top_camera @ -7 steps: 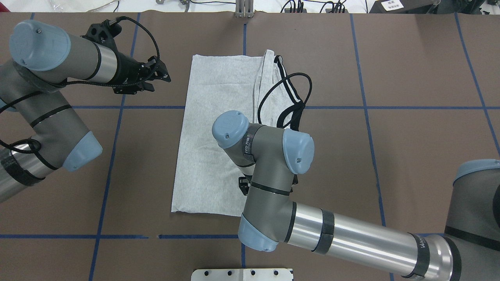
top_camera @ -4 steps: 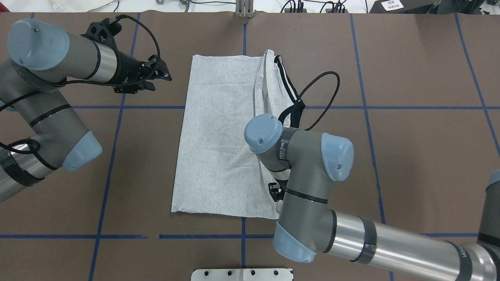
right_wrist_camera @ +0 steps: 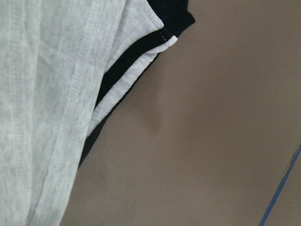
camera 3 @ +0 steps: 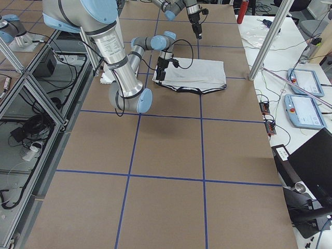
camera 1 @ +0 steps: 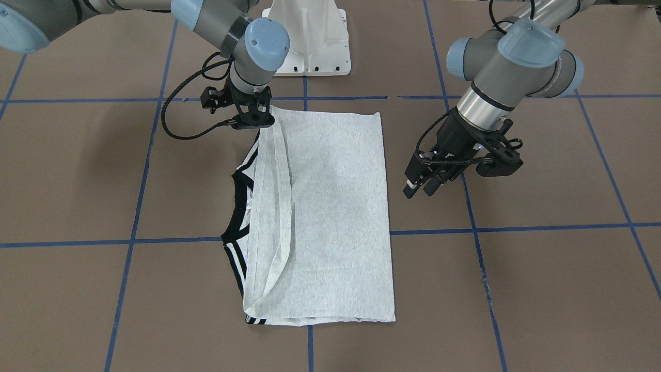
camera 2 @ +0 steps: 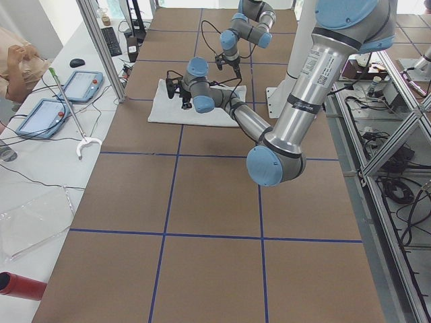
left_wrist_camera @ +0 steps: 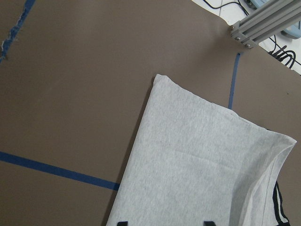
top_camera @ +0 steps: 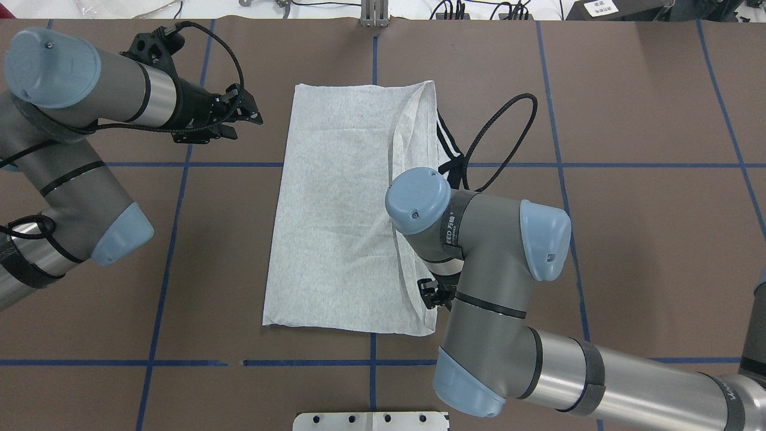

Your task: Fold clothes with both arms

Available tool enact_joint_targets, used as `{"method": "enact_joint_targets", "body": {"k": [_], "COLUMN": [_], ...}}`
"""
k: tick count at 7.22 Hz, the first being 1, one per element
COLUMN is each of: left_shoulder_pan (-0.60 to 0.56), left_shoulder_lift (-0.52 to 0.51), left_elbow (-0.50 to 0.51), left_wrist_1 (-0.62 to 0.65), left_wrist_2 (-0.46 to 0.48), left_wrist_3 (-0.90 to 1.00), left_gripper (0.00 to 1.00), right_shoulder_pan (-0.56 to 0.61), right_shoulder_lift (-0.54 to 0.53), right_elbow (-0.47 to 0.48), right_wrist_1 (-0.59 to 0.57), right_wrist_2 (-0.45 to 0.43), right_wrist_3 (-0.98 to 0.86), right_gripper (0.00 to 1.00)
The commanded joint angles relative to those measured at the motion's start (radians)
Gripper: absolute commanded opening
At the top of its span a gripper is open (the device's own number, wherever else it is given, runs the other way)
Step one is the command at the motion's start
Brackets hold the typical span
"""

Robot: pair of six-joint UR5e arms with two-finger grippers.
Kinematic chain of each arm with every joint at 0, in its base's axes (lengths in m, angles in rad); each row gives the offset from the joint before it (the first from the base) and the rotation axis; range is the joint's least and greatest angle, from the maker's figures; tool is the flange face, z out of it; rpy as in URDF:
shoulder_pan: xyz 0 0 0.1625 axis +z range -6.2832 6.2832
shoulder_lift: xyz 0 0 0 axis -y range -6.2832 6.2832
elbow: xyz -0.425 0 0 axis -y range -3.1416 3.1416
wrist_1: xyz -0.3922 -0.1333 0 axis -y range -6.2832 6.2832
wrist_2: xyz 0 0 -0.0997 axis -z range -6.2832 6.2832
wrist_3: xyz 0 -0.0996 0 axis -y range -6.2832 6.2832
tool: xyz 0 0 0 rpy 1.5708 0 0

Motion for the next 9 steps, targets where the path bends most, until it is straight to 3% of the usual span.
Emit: {"method": "enact_joint_targets", "body": {"k": [1, 2, 4, 9], "left_shoulder_pan": [0.0, 0.001, 0.001, 0.003], "left_shoulder_lift": [0.007, 0.015, 0.018, 0.018], "left_elbow": [-0.004, -0.004, -0.002, -0.002], "left_wrist_1": [0.0, 0.0, 0.0, 0.0], "left_wrist_2": [-0.003, -0.004, -0.004, -0.006], "left_wrist_3": [0.0, 0.002, 0.002, 0.002], "left_gripper": [0.62, 0.62, 0.62, 0.62], "right_shoulder_pan": [0.0, 0.0, -0.002, -0.006], "right_shoulder_lift": [0.052, 0.117, 0.138, 0.135], "right_elbow": [-0.053, -0.128, -0.19, -0.259], "right_wrist_1": [0.074, 0.084, 0.149, 0.168], "right_wrist_2": [0.001, 0.001, 0.004, 0.01], "right_wrist_3": [0.009, 0.012, 0.043, 0.038], "right_gripper": [1.0, 1.0, 1.0, 1.0]}}
